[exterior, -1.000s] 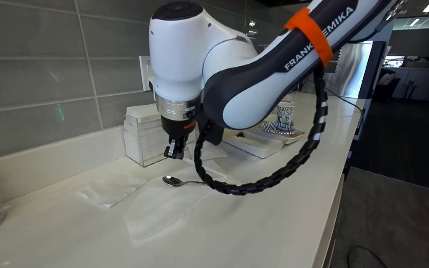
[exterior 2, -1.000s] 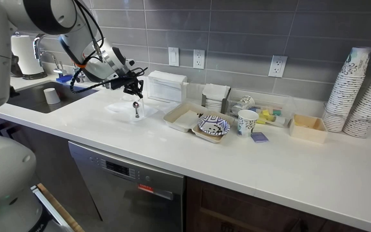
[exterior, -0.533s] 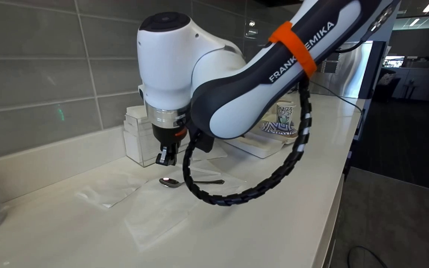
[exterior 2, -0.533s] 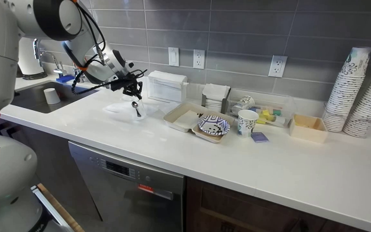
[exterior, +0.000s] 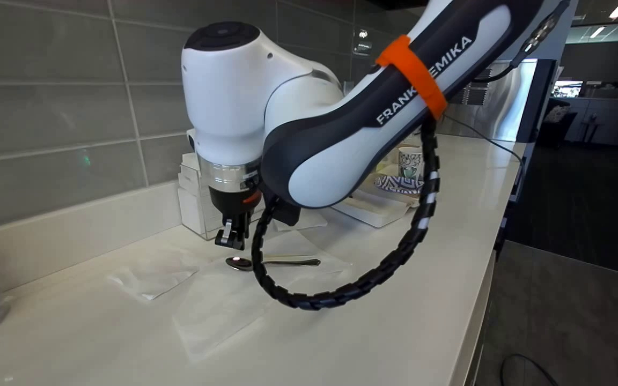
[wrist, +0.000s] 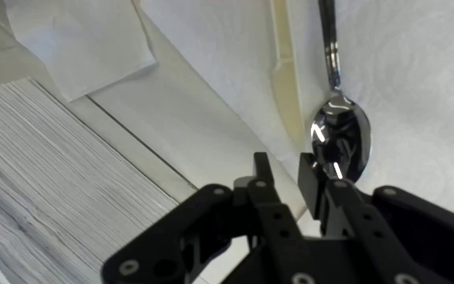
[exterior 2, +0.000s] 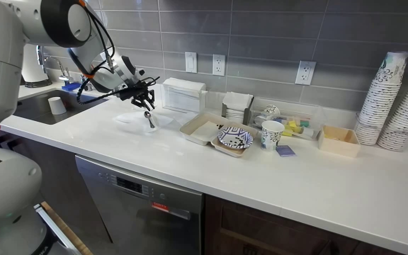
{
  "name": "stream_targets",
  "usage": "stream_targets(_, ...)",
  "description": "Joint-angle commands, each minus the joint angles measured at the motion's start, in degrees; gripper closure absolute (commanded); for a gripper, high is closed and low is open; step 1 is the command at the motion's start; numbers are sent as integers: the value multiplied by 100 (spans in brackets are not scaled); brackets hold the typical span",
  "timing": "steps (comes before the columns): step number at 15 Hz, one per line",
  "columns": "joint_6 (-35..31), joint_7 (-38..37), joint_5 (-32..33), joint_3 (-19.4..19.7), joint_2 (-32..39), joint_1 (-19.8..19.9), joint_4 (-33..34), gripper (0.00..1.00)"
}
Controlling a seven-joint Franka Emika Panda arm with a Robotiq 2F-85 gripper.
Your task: Take the white knife out of the coffee cup and place it next to the silver spoon on the left.
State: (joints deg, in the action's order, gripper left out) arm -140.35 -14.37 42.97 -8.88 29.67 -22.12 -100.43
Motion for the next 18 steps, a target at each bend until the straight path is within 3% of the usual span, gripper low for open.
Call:
stream_targets(1, 450, 251, -267, -57, -131, -174, 31, 42)
stream_targets(7, 803, 518, -449, -304, -797, -213, -379, 0)
stream_targets(9, 804, 564, -634, -364, -1186, -107, -626, 0)
stream_targets(16, -988, 802, -2928, -407, -2840, 701, -2515, 0)
stream_targets(18, -1485, 786, -3279, -354, -3357, 809, -3153, 0)
